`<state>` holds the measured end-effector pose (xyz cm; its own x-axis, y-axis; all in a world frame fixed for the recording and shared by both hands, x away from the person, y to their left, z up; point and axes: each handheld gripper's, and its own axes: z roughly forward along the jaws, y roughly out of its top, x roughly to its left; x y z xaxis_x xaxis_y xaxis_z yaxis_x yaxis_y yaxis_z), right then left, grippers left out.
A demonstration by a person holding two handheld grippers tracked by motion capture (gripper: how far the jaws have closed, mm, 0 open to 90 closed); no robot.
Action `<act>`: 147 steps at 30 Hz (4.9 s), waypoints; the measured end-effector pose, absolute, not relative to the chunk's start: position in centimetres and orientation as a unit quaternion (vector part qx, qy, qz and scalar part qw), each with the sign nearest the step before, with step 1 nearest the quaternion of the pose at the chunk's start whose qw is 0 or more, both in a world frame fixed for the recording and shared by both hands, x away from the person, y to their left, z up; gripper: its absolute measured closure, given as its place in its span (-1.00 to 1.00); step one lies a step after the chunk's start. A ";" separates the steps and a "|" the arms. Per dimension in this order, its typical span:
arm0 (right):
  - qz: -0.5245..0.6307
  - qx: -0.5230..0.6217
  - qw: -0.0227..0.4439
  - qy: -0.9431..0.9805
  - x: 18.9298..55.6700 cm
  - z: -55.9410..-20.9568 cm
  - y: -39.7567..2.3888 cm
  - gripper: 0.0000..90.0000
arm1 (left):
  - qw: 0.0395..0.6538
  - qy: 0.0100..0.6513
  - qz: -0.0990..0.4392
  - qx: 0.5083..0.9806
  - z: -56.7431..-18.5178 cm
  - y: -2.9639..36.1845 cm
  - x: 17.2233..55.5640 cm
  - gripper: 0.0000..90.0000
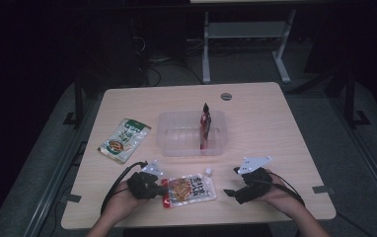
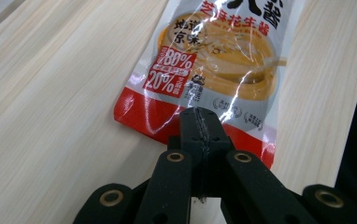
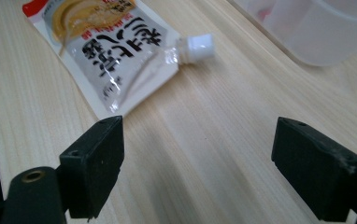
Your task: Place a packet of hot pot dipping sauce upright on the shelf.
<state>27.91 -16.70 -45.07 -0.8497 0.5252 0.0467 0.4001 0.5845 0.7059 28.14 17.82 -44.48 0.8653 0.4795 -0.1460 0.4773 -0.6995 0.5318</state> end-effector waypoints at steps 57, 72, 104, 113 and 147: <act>0.376 0.278 -0.089 0.880 29.6 -46.5 -12.6 -0.42 | 0.312 0.202 -0.006 0.929 -45.5 11.6 29.6 1.00; 0.393 0.266 -0.151 0.867 31.3 -47.1 -10.9 0.09 | 0.322 0.208 -0.006 0.923 -45.7 11.6 29.4 1.00; 0.423 0.202 -0.107 0.877 31.2 -43.5 -11.2 0.99 | 0.353 0.217 0.019 0.910 -42.7 16.0 28.8 0.99; 0.456 0.182 -0.100 0.865 30.8 -42.1 -11.8 0.99 | 0.356 0.241 0.025 0.903 -42.7 17.2 29.5 0.99; 0.513 0.151 -0.090 0.840 30.3 -40.0 -12.9 0.99 | 0.367 0.208 0.012 0.907 -42.8 14.6 28.4 0.45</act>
